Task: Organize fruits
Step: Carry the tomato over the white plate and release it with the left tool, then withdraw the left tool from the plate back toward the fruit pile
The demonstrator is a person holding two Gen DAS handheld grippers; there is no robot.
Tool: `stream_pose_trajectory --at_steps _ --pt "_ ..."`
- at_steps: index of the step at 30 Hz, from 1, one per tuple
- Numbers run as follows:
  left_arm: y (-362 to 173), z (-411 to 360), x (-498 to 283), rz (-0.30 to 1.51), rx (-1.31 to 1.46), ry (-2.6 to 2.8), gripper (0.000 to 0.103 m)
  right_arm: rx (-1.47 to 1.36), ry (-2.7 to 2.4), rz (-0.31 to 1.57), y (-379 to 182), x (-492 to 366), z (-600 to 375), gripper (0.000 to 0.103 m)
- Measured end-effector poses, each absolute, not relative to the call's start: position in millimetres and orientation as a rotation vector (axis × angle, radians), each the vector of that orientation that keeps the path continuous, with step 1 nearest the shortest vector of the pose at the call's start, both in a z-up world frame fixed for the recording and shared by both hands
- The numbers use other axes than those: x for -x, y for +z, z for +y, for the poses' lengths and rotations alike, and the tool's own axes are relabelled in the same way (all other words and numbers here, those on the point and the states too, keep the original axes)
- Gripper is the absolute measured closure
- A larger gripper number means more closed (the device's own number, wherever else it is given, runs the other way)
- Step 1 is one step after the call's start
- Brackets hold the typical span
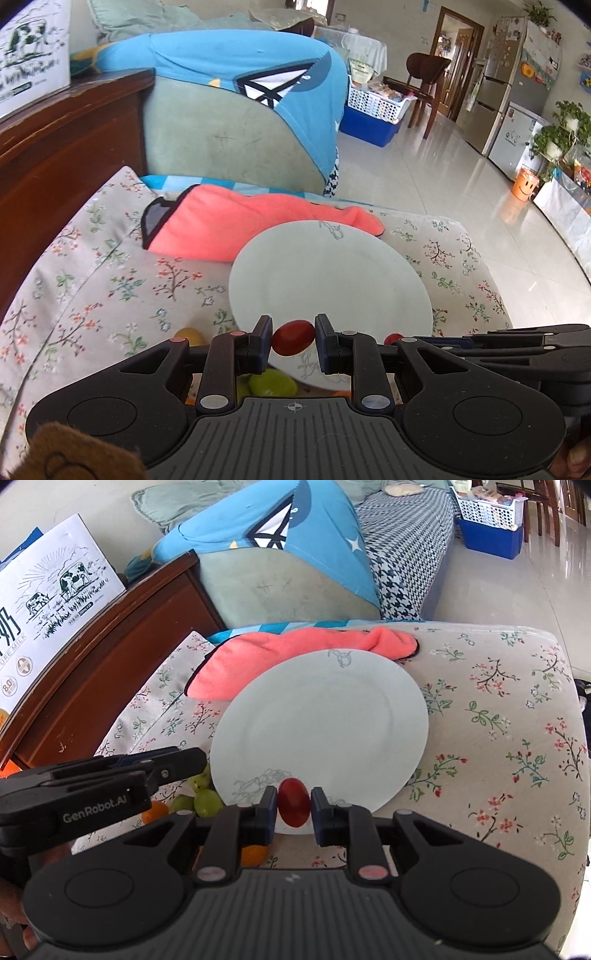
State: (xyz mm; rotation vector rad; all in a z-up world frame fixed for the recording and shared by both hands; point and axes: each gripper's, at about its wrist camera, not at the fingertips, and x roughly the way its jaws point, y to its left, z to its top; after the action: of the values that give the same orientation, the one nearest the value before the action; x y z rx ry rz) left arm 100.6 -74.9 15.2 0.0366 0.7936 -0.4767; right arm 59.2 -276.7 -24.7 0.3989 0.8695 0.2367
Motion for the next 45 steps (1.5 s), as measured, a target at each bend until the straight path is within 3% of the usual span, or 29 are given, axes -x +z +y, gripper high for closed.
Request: stream_pose_trajectory --at_steps 18,23,31,45 --pt "4.8 -89.7 -118.6 0.848 -0.017 -0.479 0.078 -0.435 0.207 0.891 -35.0 -73.2 -281.3 0.081" --pt "12.6 -82.9 -117.3 0.834 0.004 -0.467 0.073 -0.445 0.211 0.877 -31.7 -71.5 -283.3 0.081" --pt "19.2 -58.8 -115.8 0.828 0.008 -0.396 0.052 -0.449 0.242 0.869 -26.2 -65.6 -280.0 0.079" --pt "22.5 -36.0 -111.1 0.842 0.004 -0.342 0.043 -0.347 0.301 0.844 -13.5 -57.0 -259.9 0.074"
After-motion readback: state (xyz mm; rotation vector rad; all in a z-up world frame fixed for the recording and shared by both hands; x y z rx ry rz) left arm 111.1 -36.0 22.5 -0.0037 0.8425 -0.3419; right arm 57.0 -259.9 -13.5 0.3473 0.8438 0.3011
